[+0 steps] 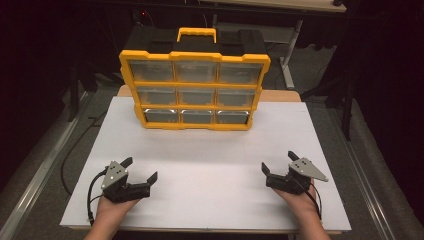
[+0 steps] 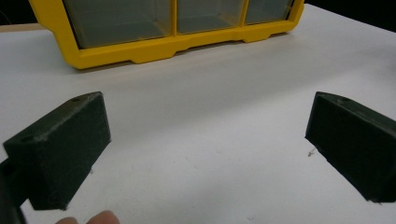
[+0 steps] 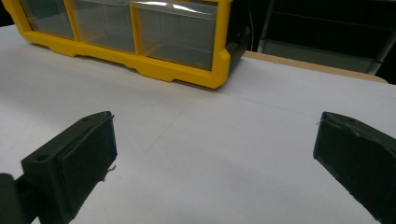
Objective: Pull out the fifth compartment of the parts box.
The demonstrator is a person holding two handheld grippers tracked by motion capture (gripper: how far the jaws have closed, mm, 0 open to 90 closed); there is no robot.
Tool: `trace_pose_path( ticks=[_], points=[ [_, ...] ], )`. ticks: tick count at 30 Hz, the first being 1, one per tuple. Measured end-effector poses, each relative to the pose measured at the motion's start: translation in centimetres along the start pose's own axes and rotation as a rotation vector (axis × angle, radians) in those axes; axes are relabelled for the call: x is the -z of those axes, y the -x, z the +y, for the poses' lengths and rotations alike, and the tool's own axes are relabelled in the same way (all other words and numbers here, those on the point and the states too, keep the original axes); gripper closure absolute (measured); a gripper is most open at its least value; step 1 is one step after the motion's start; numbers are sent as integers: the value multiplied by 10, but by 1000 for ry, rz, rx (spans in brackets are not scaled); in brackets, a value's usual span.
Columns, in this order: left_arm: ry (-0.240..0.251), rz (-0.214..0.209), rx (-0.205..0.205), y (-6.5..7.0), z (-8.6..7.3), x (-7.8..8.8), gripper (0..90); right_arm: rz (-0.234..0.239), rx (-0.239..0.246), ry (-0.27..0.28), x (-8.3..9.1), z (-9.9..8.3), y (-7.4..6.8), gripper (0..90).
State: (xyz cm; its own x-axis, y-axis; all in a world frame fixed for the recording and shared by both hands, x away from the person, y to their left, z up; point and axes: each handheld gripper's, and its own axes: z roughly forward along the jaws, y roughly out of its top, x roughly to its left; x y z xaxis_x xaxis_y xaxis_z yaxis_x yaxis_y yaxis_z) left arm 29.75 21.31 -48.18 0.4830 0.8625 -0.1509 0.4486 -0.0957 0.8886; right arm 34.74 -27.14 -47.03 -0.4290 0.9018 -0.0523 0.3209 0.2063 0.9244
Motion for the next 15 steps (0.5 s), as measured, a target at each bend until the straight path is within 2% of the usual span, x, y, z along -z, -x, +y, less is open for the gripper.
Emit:
trace_pose_path(
  ticks=[6,9,11,15],
  points=[
    [-9,-8,16,0,0,0,0,33,42,1,-23,8,-15,3],
    [-10,-13,19,0,1,0,0,28,58,-6,-32,12,-19,4],
    [-6,-16,16,1,1,0,0,31,65,-11,-49,18,-24,4],
    [-10,-30,15,1,1,0,0,37,73,-27,-68,24,-30,5]
  ],
)
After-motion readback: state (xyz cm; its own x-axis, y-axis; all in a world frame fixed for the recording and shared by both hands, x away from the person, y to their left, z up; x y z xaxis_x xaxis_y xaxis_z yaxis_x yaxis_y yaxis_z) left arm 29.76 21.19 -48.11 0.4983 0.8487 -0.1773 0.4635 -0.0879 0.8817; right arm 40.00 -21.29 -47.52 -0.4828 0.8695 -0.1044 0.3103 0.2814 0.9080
